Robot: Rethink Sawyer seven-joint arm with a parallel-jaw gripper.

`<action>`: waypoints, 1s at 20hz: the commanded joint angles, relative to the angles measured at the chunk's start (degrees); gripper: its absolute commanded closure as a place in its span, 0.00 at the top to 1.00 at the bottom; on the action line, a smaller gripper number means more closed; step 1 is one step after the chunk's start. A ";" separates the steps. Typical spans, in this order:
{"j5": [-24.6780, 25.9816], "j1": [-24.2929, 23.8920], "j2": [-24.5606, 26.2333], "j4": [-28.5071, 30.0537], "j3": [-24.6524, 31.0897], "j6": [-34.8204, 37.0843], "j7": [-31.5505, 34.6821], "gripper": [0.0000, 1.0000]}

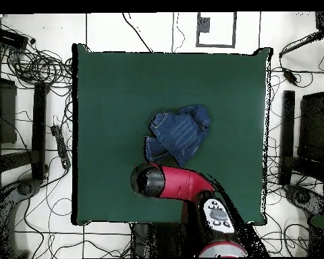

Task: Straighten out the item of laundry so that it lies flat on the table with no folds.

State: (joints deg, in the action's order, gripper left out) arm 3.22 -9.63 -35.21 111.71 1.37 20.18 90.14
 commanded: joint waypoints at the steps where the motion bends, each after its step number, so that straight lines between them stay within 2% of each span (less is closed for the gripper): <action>1: -3.27 1.14 4.71 -8.92 3.21 9.14 7.73 0.00; 12: -2.90 0.41 6.66 -10.66 3.36 7.84 8.65 0.00; 17: -3.40 0.49 7.09 -13.82 3.08 11.86 8.35 0.00; 20: -3.87 0.71 4.89 -13.33 2.90 15.11 8.81 0.00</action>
State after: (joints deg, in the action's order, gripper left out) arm 3.22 -9.71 -29.77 103.21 1.38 26.46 90.14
